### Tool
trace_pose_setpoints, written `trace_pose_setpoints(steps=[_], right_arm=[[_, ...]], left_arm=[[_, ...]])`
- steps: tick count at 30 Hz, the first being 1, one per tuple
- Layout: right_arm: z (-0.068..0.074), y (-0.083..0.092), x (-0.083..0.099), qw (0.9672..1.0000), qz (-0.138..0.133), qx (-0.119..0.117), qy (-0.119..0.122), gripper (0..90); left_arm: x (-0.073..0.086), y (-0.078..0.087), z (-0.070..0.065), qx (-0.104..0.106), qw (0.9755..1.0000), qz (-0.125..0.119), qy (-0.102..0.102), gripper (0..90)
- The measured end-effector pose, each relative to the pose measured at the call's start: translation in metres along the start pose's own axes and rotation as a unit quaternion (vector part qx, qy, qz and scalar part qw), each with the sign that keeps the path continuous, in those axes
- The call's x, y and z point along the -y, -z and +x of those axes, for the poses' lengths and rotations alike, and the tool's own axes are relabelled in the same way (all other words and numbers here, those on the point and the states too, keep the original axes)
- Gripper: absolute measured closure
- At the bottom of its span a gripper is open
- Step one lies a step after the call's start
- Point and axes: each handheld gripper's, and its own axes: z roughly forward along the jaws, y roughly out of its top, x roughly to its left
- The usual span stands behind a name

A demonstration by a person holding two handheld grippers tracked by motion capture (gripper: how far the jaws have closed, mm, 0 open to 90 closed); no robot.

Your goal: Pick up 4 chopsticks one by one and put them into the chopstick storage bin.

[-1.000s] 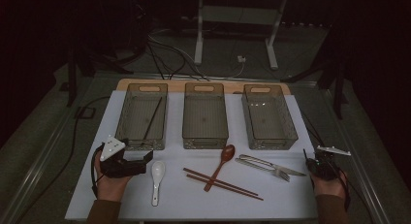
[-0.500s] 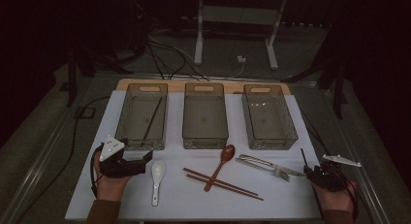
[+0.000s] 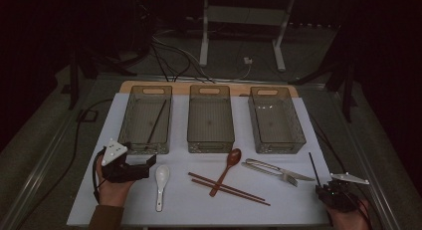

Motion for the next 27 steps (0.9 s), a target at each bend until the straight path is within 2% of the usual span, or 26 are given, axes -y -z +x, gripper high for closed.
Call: trace_pose_setpoints(steps=[7, 10, 18, 27], right_arm=[[0.001, 0.001, 0.000, 0.9999, 0.007, 0.010, -0.010, 79.9], [-0.001, 0.000, 0.000, 0.9998, 0.007, 0.010, -0.014, 86.2], [-0.006, -0.001, -0.005, 0.9998, 0.016, -0.003, -0.015, 86.8], [-0.002, -0.007, -0.021, 0.9998, -0.005, -0.003, -0.021, 86.9]], left_arm=[[0.000, 0.001, 0.000, 0.001, 1.0000, 0.000, 0.001, 0.7], [0.000, 0.000, -0.001, 0.000, 1.0000, 0.000, 0.001, 0.7], [0.000, 0.000, -0.001, 0.002, 1.0000, -0.001, 0.000, 0.7], [0.001, 0.002, 0.000, 0.000, 1.0000, -0.004, 0.003, 0.6]])
